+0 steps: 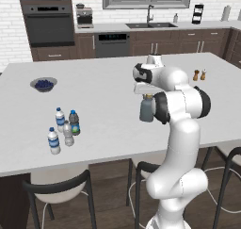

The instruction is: Move the plastic bottles in the middle to the plastics group, and the glass bottles in the middle to the glass group.

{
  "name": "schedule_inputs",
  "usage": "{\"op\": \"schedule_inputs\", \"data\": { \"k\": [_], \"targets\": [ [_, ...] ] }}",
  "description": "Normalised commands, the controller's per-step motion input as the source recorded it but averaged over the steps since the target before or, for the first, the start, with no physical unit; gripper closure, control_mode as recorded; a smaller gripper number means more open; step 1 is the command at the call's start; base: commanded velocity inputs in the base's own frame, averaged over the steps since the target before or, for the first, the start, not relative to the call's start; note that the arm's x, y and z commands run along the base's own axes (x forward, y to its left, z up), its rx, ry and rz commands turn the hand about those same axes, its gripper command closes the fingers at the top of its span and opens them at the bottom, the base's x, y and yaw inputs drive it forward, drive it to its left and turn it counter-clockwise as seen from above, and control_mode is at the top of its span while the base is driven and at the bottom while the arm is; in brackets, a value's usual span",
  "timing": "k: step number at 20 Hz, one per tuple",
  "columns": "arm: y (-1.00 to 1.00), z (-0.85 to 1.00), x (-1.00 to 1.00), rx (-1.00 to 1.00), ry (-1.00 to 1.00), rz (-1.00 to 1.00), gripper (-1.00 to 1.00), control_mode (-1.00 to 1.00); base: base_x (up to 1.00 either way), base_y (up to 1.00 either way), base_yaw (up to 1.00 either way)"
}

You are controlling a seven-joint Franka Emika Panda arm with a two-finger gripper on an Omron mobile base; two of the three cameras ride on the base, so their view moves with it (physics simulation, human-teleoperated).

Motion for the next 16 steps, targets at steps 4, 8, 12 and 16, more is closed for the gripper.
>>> {"op": "schedule_inputs", "data": {
  "k": [4,8,12,16],
  "targets": [
    [-0.01,0.29,-0.34,0.0,-0.08,0.0,1.0,-1.0,0.0,0.0,0.0],
    [-0.21,0.52,-0.5,0.0,-0.01,-0.06,1.0,-1.0,0.0,0.0,0.0],
    [-0.49,0.53,-0.27,0.0,0.01,-0.08,1.0,-1.0,0.0,0.0,0.0],
    [-0.75,0.37,-0.04,0.0,0.04,-0.09,1.0,-1.0,0.0,0.0,0.0]
  ]
}}
